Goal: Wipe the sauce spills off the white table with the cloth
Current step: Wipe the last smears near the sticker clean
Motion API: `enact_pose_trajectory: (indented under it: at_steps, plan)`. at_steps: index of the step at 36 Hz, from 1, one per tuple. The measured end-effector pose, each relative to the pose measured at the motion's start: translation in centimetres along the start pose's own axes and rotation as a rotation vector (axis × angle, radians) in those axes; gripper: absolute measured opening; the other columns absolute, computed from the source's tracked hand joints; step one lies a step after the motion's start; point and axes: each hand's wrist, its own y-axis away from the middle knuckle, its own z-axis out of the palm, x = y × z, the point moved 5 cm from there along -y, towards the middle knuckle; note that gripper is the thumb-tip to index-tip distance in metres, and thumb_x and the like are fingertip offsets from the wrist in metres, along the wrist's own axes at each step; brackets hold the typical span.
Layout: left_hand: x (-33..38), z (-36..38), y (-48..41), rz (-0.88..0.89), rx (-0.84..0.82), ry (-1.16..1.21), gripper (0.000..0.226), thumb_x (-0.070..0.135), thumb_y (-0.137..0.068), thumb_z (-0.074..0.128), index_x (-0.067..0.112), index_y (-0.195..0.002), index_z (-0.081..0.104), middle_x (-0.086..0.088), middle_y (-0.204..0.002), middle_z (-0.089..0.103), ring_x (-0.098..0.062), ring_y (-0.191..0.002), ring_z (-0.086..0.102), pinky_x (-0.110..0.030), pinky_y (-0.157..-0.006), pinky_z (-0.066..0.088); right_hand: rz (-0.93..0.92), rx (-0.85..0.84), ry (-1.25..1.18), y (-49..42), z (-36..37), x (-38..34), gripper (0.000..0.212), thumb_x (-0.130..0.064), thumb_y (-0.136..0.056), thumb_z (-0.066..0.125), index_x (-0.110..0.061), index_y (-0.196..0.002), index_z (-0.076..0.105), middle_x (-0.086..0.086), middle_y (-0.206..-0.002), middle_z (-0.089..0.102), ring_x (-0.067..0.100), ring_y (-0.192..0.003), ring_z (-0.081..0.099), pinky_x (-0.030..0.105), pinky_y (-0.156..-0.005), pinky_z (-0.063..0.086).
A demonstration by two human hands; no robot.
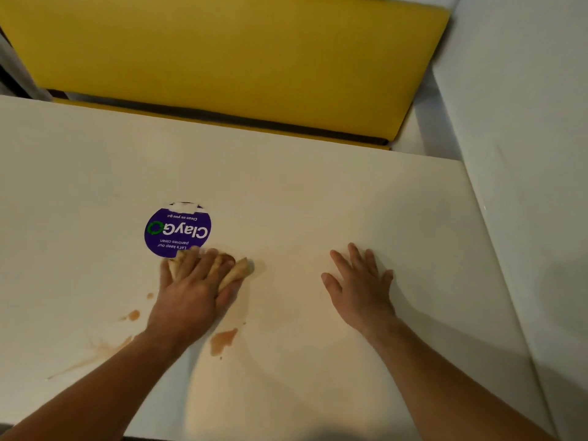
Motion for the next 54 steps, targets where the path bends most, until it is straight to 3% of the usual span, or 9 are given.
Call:
enact_pose_trajectory:
  at_steps: [4, 11, 27, 30, 34, 38, 41, 46, 54]
  plan:
    - [0.3, 0.6, 0.3, -0.173, -0.04, -0.074, 0.06, 0.06, -0.098, 0.018, 0.029, -0.141, 0.045, -0.006, -0.151, 0.041, -0.036, -0.149, 0.008, -0.075, -0.105, 0.007, -0.013, -0.006, -0.004, 0.2, -0.1, 0.1, 0.057, -0.056, -0.097, 0.03, -0.04, -0.15, 0.019, -0.003, -0.163, 0.003, 0.026, -0.148, -0.004, 0.064, -0.112, 0.006]
    - [0.0, -0.1, 0.5, -0.369, 0.012, -0.008, 0.072, 0.074, -0.088, 0.019, 0.035, -0.148, 0.027, -0.008, -0.16, 0.018, -0.04, -0.147, -0.006, -0.079, -0.101, 0.006, -0.059, -0.008, -0.012, 0.6, -0.5, 0.9, 0.057, -0.057, -0.097, 0.032, -0.04, -0.149, 0.021, -0.005, -0.162, 0.004, 0.023, -0.148, -0.004, 0.061, -0.114, 0.004]
    - [4.8, 0.5, -1.2, -0.529, 0.078, 0.193, 0.068, 0.054, -0.097, 0.016, 0.009, -0.139, 0.046, -0.023, -0.142, 0.045, -0.05, -0.137, 0.028, -0.068, -0.102, 0.029, -0.096, -0.054, -0.029, 0.5, -1.1, 1.7, 0.054, -0.055, -0.099, 0.024, -0.041, -0.15, 0.015, -0.007, -0.162, 0.003, 0.025, -0.148, -0.007, 0.059, -0.115, 0.0]
    - [7.3, 0.9, -1.6, -0.438, 0.027, 0.218, 0.072, 0.056, -0.096, 0.012, 0.012, -0.144, 0.044, -0.018, -0.149, 0.041, -0.042, -0.143, 0.024, -0.063, -0.108, 0.025, -0.084, -0.045, -0.039, 0.3, -1.3, 1.8, 0.053, -0.055, -0.099, 0.023, -0.041, -0.15, 0.016, -0.006, -0.162, 0.005, 0.025, -0.148, -0.005, 0.059, -0.115, 0.001]
    - [8.8, 1.2, -1.0, -0.105, -0.011, 0.134, 0.062, 0.05, -0.098, 0.024, 0.013, -0.137, 0.055, -0.013, -0.142, 0.052, -0.037, -0.137, 0.04, -0.059, -0.103, 0.036, -0.081, -0.046, -0.046, 0.3, -1.1, 1.5, 0.053, -0.055, -0.099, 0.023, -0.04, -0.15, 0.017, -0.006, -0.162, 0.006, 0.026, -0.148, -0.004, 0.059, -0.116, 0.002]
    - [6.5, 1.2, 0.4, 0.273, -0.036, 0.024, 0.056, 0.052, -0.1, 0.029, 0.018, -0.137, 0.055, -0.008, -0.141, 0.054, -0.031, -0.137, 0.042, -0.049, -0.106, 0.036, -0.095, -0.056, -0.041, 0.3, -1.1, 0.7, 0.053, -0.055, -0.099, 0.023, -0.04, -0.15, 0.017, -0.006, -0.162, 0.006, 0.027, -0.148, -0.006, 0.059, -0.115, 0.001]
    - [4.0, 1.2, 0.5, 0.383, -0.053, -0.05, 0.055, 0.052, -0.099, 0.032, 0.021, -0.139, 0.052, -0.006, -0.144, 0.051, -0.03, -0.137, 0.042, -0.046, -0.109, 0.033, -0.132, -0.061, -0.012, 0.4, -1.1, -0.4, 0.053, -0.055, -0.1, 0.023, -0.04, -0.15, 0.016, -0.005, -0.162, 0.005, 0.027, -0.148, -0.006, 0.06, -0.115, 0.002]
    - [-0.9, 0.9, 0.3, 0.2, -0.076, -0.065, 0.059, 0.052, -0.1, 0.028, 0.015, -0.14, 0.051, -0.011, -0.14, 0.054, -0.035, -0.136, 0.041, -0.057, -0.105, 0.039, -0.153, -0.057, -0.008, 0.3, -0.9, -2.6, 0.055, -0.058, -0.098, 0.025, -0.041, -0.15, 0.017, -0.005, -0.162, 0.005, 0.026, -0.148, -0.006, 0.059, -0.115, 0.001]
    - [-5.6, -0.4, 3.3, -0.398, 0.001, 0.039, 0.064, 0.052, -0.099, 0.02, 0.013, -0.141, 0.049, -0.017, -0.142, 0.049, -0.041, -0.137, 0.035, -0.062, -0.104, 0.035, -0.164, -0.043, 0.023, 0.5, 0.5, -6.3, 0.057, -0.061, -0.097, 0.025, -0.041, -0.15, 0.018, -0.005, -0.162, 0.006, 0.028, -0.148, -0.003, 0.063, -0.114, 0.005]
